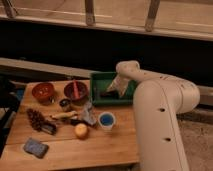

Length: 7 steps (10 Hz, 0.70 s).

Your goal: Place eraser in tray

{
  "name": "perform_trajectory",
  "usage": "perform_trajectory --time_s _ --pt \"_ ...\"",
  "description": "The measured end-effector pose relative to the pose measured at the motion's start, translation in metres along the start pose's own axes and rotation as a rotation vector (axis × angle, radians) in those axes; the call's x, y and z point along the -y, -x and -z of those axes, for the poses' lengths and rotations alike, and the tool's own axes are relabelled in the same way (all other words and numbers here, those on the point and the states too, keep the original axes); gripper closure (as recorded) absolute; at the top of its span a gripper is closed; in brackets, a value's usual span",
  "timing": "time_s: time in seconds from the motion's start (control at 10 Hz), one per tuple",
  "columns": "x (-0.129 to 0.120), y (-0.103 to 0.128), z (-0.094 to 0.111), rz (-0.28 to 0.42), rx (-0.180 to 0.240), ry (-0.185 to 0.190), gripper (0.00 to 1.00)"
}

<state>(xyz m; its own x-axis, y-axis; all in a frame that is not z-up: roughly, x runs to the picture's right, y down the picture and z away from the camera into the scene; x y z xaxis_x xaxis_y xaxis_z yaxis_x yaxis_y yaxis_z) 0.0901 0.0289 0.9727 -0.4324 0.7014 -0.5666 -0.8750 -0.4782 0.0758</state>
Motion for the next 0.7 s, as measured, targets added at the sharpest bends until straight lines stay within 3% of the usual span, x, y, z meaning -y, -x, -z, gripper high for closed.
perform_trajectory --time_s 0.3,0.5,0.7 --pt "-0.005 -0.002 0.005 0.011 0.002 0.026 0.93" --pt "-0.007 0.001 0.012 0.012 0.022 0.040 1.00" --pt "-0.012 0.011 0.032 0.009 0.061 0.068 1.00"
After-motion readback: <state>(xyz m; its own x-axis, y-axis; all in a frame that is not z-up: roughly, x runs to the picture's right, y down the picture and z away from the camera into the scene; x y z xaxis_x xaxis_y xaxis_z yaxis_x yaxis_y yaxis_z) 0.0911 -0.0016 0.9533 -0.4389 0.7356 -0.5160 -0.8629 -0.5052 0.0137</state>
